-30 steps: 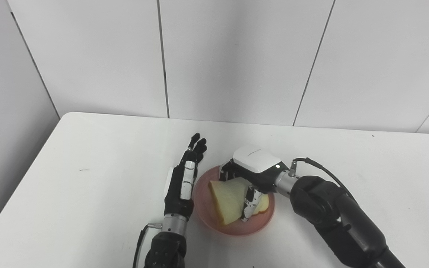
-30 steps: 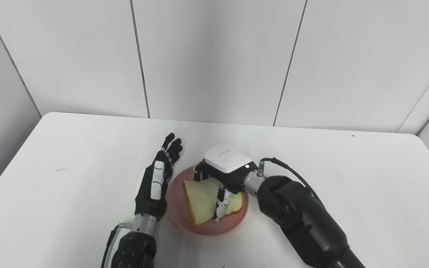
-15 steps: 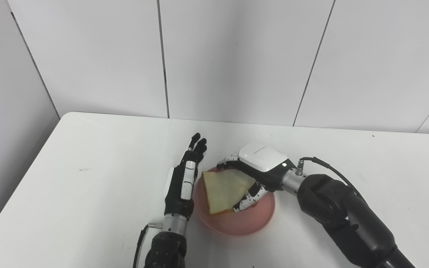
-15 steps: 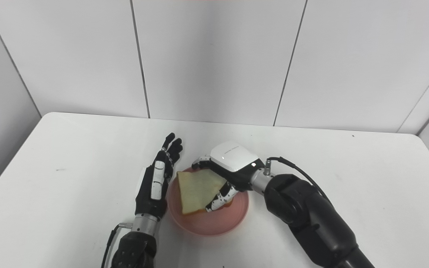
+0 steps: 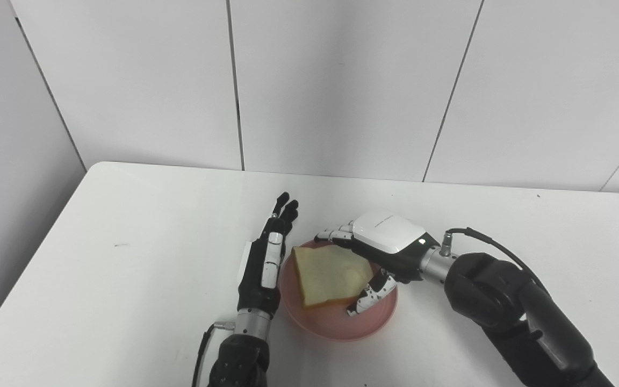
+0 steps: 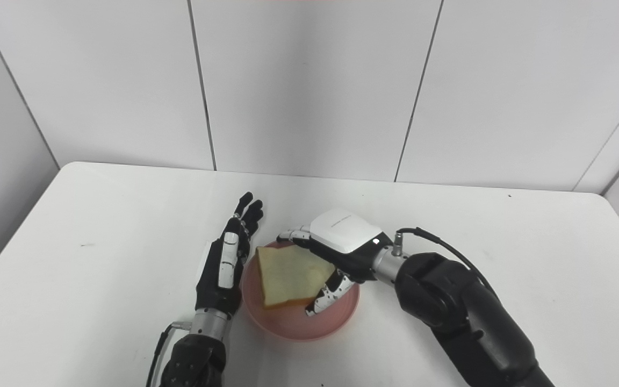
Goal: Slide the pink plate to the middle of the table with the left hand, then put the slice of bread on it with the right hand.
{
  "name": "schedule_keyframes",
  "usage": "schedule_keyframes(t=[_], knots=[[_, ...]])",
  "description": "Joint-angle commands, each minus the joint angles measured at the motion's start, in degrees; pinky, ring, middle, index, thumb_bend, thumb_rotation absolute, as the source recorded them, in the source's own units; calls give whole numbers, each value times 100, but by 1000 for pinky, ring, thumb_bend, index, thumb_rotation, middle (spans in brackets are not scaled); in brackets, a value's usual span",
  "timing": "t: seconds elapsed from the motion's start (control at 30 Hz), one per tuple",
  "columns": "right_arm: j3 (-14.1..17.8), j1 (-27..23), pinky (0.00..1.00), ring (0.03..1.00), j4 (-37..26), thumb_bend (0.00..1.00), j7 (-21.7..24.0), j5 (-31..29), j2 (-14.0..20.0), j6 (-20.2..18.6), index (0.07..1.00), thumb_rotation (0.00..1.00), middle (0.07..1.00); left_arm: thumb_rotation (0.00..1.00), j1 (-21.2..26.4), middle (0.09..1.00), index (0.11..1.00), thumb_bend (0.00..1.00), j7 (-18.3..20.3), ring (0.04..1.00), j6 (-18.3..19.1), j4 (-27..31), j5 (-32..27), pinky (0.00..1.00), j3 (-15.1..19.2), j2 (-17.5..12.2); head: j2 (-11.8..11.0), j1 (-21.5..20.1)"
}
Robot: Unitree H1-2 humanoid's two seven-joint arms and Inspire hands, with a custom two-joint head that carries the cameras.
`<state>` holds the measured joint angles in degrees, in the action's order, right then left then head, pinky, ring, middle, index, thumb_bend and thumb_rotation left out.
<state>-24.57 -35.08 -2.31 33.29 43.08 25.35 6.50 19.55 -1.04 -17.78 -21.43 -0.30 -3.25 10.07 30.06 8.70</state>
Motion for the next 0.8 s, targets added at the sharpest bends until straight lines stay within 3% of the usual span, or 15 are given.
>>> schedule_keyframes(t=[0.0, 0.17, 0.27, 0.33, 0.37, 0.57, 0.67, 0.77], knots=[[242, -8, 835, 884, -262, 855, -73, -237, 130, -29, 886, 401, 890, 1000, -37, 934, 921, 693, 78, 951, -4, 71, -50, 1000, -37, 6, -2, -6], [727, 372, 865, 907, -420, 859, -228, -856, 58, -114, 913, 368, 919, 1000, -61, 937, 925, 691, 109, 954, 5, 121, -79, 1000, -22, -24, -2, -19], [1021, 628, 847, 916, -321, 853, -593, -1099, -60, 33, 937, 387, 940, 1000, -86, 938, 926, 692, 152, 957, 53, 181, -119, 1000, 4, -41, 18, -58], [1213, 818, 831, 929, -104, 839, -924, -1325, -165, 200, 968, 470, 964, 1000, -114, 941, 927, 685, 189, 956, 126, 276, -173, 1000, 15, -61, 9, -57], [1300, 910, 821, 940, 26, 810, -1076, -1446, -219, 272, 990, 576, 986, 1000, -124, 944, 928, 680, 201, 957, 172, 319, -197, 1000, 17, -74, 9, -57], [1647, 1351, 853, 994, 563, 765, -1641, -2293, -595, 544, 1000, 926, 1000, 1000, -219, 959, 933, 669, 222, 962, 487, 647, -185, 1000, 48, -129, 9, -45], [1788, 1532, 866, 1000, 745, 744, -1843, -2717, -838, 716, 1000, 982, 1000, 1000, -254, 959, 934, 675, 171, 965, 584, 757, -135, 1000, 71, -172, -7, -36], [2014, 1704, 977, 1000, 964, 729, -1939, -3462, -1193, 819, 1000, 986, 1000, 1000, -281, 954, 919, 703, 103, 962, 657, 852, -95, 1000, 113, -195, 5, -65]])
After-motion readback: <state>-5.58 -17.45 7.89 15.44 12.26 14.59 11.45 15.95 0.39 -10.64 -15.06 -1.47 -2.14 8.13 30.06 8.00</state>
